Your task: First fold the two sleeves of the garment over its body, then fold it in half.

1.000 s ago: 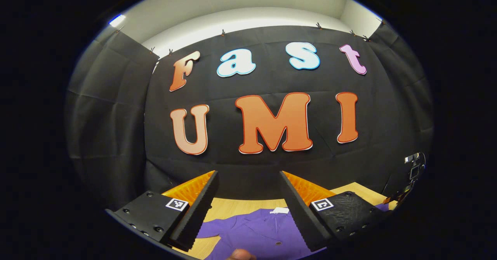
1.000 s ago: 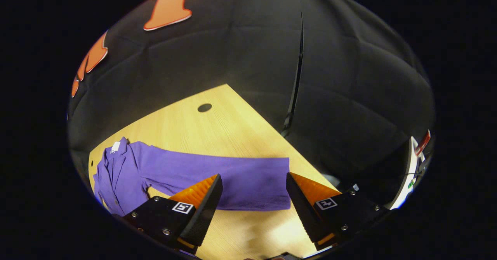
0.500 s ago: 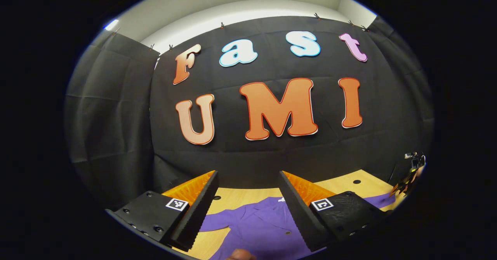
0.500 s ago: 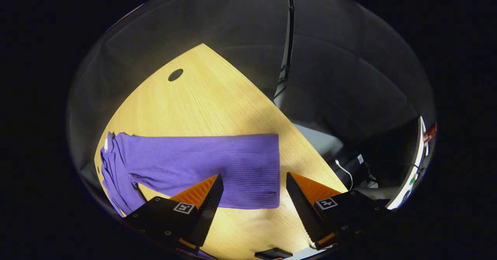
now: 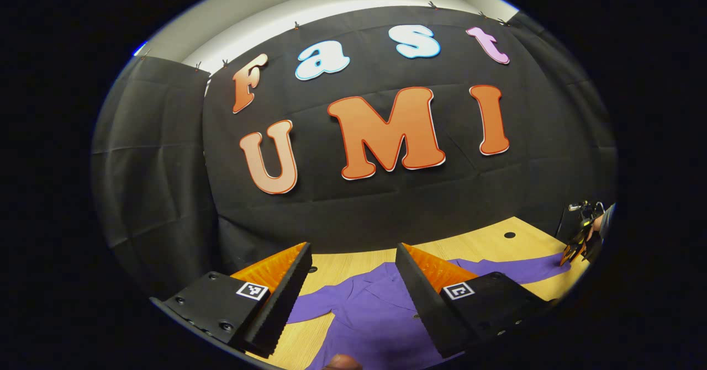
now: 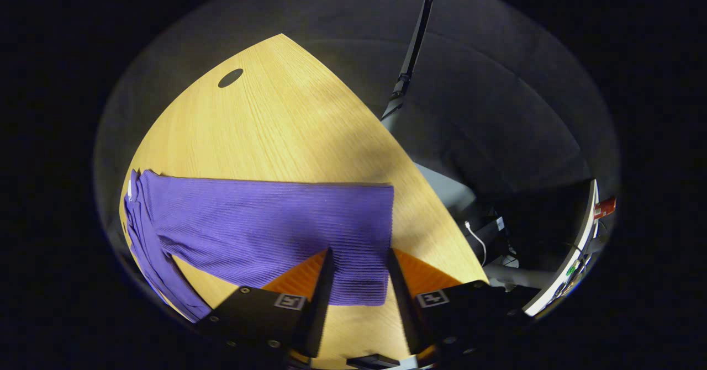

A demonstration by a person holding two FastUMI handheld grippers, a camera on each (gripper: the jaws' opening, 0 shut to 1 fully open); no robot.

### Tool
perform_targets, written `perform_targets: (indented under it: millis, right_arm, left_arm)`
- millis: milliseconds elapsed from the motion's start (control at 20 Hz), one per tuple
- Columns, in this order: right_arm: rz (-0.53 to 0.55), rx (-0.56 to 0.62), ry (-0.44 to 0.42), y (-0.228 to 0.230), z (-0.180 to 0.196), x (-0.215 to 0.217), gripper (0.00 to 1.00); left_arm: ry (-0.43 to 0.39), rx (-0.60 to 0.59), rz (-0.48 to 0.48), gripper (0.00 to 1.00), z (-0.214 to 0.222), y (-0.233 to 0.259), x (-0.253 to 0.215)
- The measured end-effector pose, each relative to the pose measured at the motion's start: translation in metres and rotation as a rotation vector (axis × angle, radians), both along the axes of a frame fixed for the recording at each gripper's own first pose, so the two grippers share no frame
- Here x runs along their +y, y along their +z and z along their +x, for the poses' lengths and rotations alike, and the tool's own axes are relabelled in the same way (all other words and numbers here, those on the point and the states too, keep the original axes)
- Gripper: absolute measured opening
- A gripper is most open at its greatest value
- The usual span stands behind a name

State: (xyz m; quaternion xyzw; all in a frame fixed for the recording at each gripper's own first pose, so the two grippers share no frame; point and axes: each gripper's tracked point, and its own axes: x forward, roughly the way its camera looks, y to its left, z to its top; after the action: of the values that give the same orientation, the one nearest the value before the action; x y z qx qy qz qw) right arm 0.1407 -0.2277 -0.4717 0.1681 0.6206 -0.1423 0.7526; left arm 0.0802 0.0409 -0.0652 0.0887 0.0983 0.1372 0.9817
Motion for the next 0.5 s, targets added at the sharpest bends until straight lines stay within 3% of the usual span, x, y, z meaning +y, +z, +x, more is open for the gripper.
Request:
perform_targets:
  millis: [150, 200, 400, 450, 500]
  right_arm:
    - [0.016, -0.015, -0.058, 0.001, 0.006, 0.005, 0.13]
    - [0.045, -0.031, -0.063, 0.001, 0.007, 0.009, 0.07]
    - [0.102, -0.082, -0.083, 0.029, 0.020, 0.028, 0.04]
    - [0.112, -0.103, -0.072, 0.039, 0.023, 0.033, 0.14]
    - [0.118, -0.125, -0.057, 0.053, 0.028, 0.039, 0.04]
  left_arm:
    - [-0.016, 0.008, 0.001, 0.98, 0.003, -0.003, -0.005]
    - [-0.020, 0.009, -0.001, 0.98, 0.006, -0.003, -0.004]
    - [-0.029, 0.016, -0.004, 0.99, 0.011, -0.005, 0.004]
    - [-0.030, 0.017, -0.010, 0.99, 0.013, -0.005, 0.006]
    - [-0.031, 0.019, -0.014, 0.99, 0.012, -0.006, 0.009]
